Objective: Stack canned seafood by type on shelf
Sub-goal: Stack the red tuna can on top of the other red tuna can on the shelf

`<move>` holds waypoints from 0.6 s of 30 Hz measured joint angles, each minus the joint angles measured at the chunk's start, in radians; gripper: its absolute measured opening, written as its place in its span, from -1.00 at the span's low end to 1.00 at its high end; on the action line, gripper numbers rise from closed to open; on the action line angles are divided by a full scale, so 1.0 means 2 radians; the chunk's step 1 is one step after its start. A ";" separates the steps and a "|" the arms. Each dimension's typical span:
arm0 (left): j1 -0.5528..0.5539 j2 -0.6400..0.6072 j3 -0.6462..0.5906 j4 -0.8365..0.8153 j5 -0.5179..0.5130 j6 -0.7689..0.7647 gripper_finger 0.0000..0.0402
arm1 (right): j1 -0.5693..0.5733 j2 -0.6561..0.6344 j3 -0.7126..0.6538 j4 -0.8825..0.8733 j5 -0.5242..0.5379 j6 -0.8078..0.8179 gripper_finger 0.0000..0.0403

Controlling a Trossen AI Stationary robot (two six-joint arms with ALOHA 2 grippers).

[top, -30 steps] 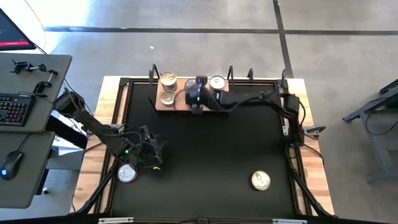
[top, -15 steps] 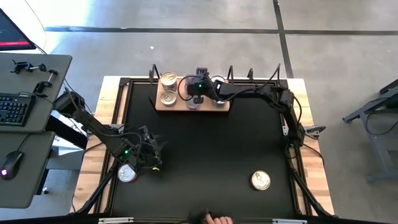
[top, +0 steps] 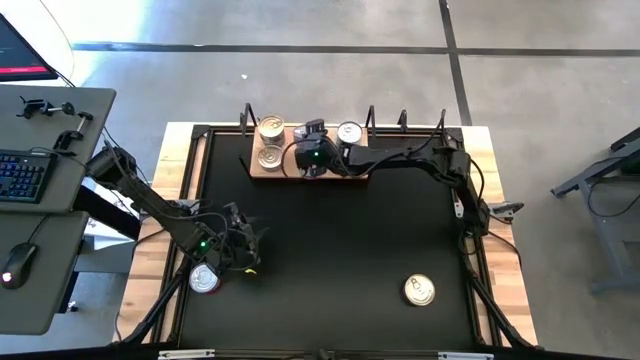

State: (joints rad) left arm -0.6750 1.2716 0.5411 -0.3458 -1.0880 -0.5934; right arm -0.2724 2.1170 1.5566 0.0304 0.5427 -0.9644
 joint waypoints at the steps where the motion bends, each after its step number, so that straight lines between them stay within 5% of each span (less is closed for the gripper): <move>1: 0.000 0.000 0.000 0.000 0.000 0.000 -0.27 | 0.003 0.000 0.000 -0.005 -0.002 -0.002 -0.38; 18: 0.000 0.000 0.000 0.001 0.000 -0.003 -0.27 | -0.009 -0.003 0.002 -0.060 -0.060 0.088 -0.24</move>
State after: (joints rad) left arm -0.6750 1.2716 0.5415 -0.3435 -1.0882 -0.5985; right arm -0.2907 2.1103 1.5600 -0.0902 0.4232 -0.7881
